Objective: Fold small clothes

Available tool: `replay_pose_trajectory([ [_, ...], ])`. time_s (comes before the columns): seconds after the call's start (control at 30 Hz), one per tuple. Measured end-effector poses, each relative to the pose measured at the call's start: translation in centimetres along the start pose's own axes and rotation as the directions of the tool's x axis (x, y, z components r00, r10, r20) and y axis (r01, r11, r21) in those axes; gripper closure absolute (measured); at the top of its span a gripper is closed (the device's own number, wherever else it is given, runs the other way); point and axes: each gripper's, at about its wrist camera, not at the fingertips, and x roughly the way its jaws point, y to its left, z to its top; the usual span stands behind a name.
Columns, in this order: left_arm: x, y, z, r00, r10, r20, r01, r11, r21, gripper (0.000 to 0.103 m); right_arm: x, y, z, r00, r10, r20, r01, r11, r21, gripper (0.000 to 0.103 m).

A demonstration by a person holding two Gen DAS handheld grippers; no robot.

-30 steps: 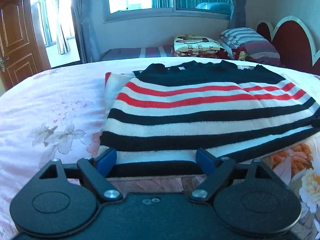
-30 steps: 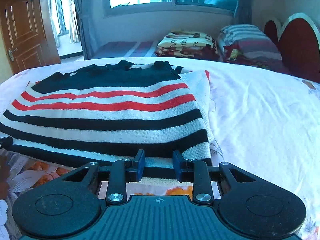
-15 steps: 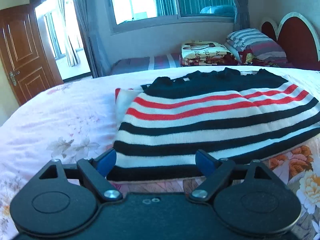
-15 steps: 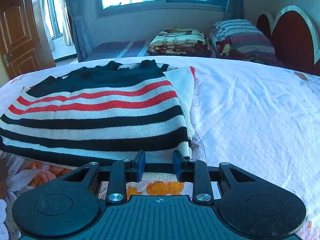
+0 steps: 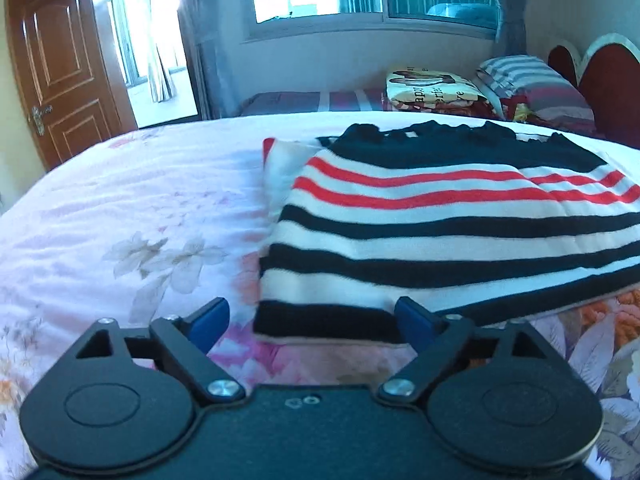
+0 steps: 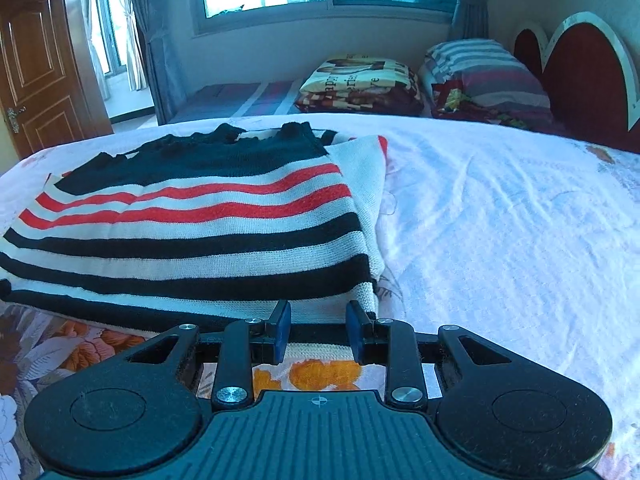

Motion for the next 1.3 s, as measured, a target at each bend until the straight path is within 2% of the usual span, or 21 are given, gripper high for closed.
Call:
replay_pose_trajectory([
  [0.13,0.3,0.5,-0.2,1.000,-0.005,-0.004,0.005,1.000,-0.027,0.008,0.3,-0.1,-0.5,1.000,-0.004,0.008,0.004,1.000,0.002,0.074],
  [0.43,0.3,-0.3,0.1,0.999,0.049,-0.011,-0.048,0.999,0.022,0.003,0.1,0.0,-0.2,1.000,-0.004,-0.005,0.004,1.000,-0.001,0.072],
  [0.53,0.1,-0.8,0.2,0.998,0.067,-0.002,-0.067,0.996,0.051,0.004,0.0,0.5,-0.2,1.000,-0.002,-0.009,0.001,1.000,-0.022,0.059],
  [0.57,-0.1,-0.9,0.2,0.998,0.062,0.005,-0.063,0.996,0.067,0.006,0.1,0.7,-0.3,1.000,0.000,-0.011,0.000,1.000,-0.026,0.058],
  [0.6,-0.1,-0.9,0.2,0.998,0.058,0.006,-0.058,0.996,0.073,0.012,0.2,0.8,-0.3,1.000,-0.003,-0.012,0.003,1.000,-0.026,0.058],
  [0.63,-0.2,-0.8,0.2,0.999,0.037,0.013,-0.038,0.997,0.069,0.025,0.3,0.8,-0.3,1.000,-0.004,-0.014,0.004,1.000,-0.022,0.058],
  [0.67,-0.5,-0.7,0.3,1.000,0.014,0.018,-0.015,0.998,0.059,0.064,0.4,0.7,-0.2,1.000,-0.003,-0.016,0.003,1.000,-0.013,0.058],
  [0.73,-0.5,-1.1,0.4,0.999,0.045,0.019,-0.047,0.995,0.084,0.067,0.5,0.6,-0.2,1.000,-0.001,-0.018,0.001,1.000,0.008,0.058],
  [0.77,-0.5,-1.1,0.5,0.999,0.047,0.014,-0.048,0.996,0.079,0.067,0.5,0.6,-0.2,1.000,-0.002,-0.018,0.002,1.000,0.007,0.058],
  [0.83,-0.7,-0.8,0.9,0.998,0.060,0.007,-0.060,0.997,0.057,0.052,0.5,0.8,-0.2,1.000,-0.005,-0.020,0.005,1.000,-0.007,0.057],
  [0.87,-0.9,-0.6,1.0,0.995,0.099,0.021,-0.100,0.994,0.036,0.011,0.5,0.8,-0.2,1.000,-0.003,-0.021,0.003,1.000,-0.009,0.057],
  [0.9,-1.3,-0.2,1.0,0.989,0.136,0.055,-0.137,0.991,0.012,0.001,0.5,0.6,-0.1,1.000,0.002,-0.022,-0.002,1.000,-0.002,0.057],
  [0.93,-1.6,0.2,0.9,0.986,0.149,0.076,-0.149,0.989,-0.007,0.001,0.5,0.5,-0.1,1.000,0.007,-0.024,-0.007,1.000,0.005,0.057],
  [1.07,-1.0,1.1,0.5,0.994,0.109,0.015,-0.108,0.994,-0.034,0.001,0.0,0.8,0.0,0.999,0.031,-0.017,-0.031,0.999,0.014,0.040],
  [1.23,-0.5,0.8,0.0,0.992,0.123,-0.014,-0.123,0.992,0.001,0.001,-0.8,0.8,-0.4,0.999,0.011,0.039,-0.013,0.999,0.037,0.040],
  [1.3,-0.4,0.9,-0.1,0.991,0.135,-0.019,-0.135,0.991,0.015,0.000,-0.2,0.4,-0.7,1.000,-0.028,0.011,0.028,0.999,0.029,0.040],
])
